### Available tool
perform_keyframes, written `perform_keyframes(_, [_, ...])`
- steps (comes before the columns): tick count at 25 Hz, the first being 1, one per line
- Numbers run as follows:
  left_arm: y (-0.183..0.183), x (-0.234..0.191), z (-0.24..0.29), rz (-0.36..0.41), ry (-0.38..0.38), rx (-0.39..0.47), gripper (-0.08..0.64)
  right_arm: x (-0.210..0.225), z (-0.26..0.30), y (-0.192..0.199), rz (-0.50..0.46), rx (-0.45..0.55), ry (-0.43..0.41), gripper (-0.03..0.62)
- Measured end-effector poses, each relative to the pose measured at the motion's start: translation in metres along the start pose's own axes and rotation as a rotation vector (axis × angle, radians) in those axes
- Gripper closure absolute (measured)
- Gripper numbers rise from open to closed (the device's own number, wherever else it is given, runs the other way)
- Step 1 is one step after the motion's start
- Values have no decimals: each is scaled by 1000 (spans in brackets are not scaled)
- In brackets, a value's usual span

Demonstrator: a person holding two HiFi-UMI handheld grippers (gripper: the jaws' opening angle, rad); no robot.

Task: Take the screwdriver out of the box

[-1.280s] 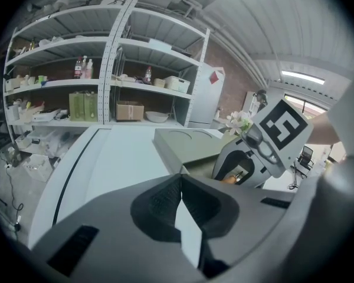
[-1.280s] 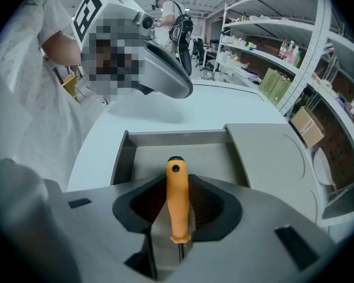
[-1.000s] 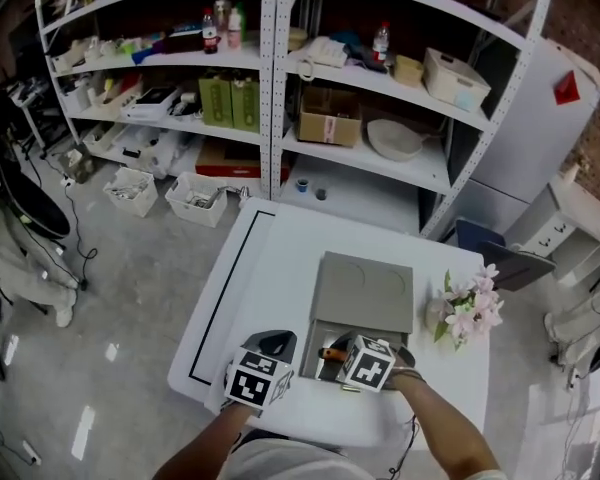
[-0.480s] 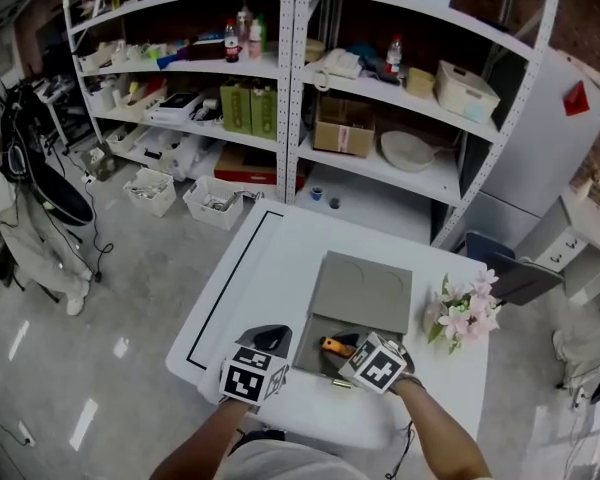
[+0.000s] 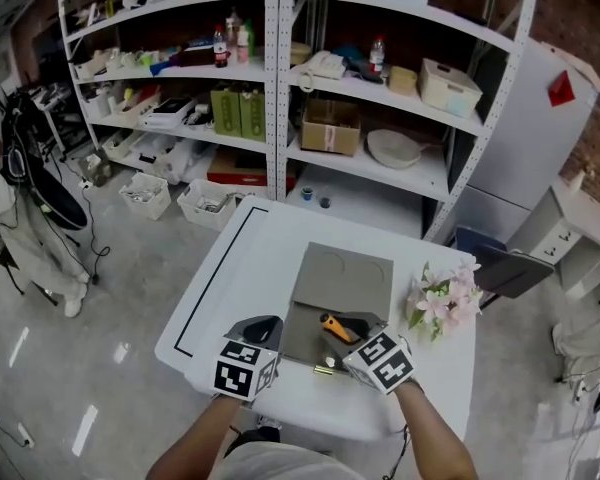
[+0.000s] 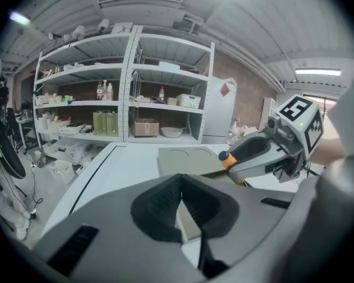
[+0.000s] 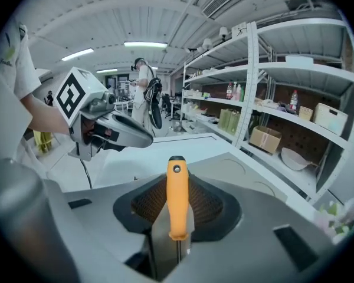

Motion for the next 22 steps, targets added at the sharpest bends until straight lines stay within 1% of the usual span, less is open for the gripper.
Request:
perform_keyframes(6, [-4, 20, -9, 13, -14, 28, 555, 4, -42, -11, 73, 120, 65, 474])
perform_keyframes(14, [-3, 54, -18, 30, -26, 58, 555, 10, -102, -15, 154, 275, 165, 474])
perform_keyframes(18, [-4, 64, -23, 36, -37, 66, 555, 9, -125, -14, 186, 321, 198, 474])
perform_keyframes(22, [-2, 74, -26, 41, -49, 77, 555, 6, -137, -4, 201, 333, 214, 474])
Point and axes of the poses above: the fingertips, and each gripper's own axes: z forward along the fingers, x to its right, y out of its underside, the point moved 2 cm from there along -z, backward along the fingers, and after that the axes turned 2 degrees about x, right-handed, at the moved point
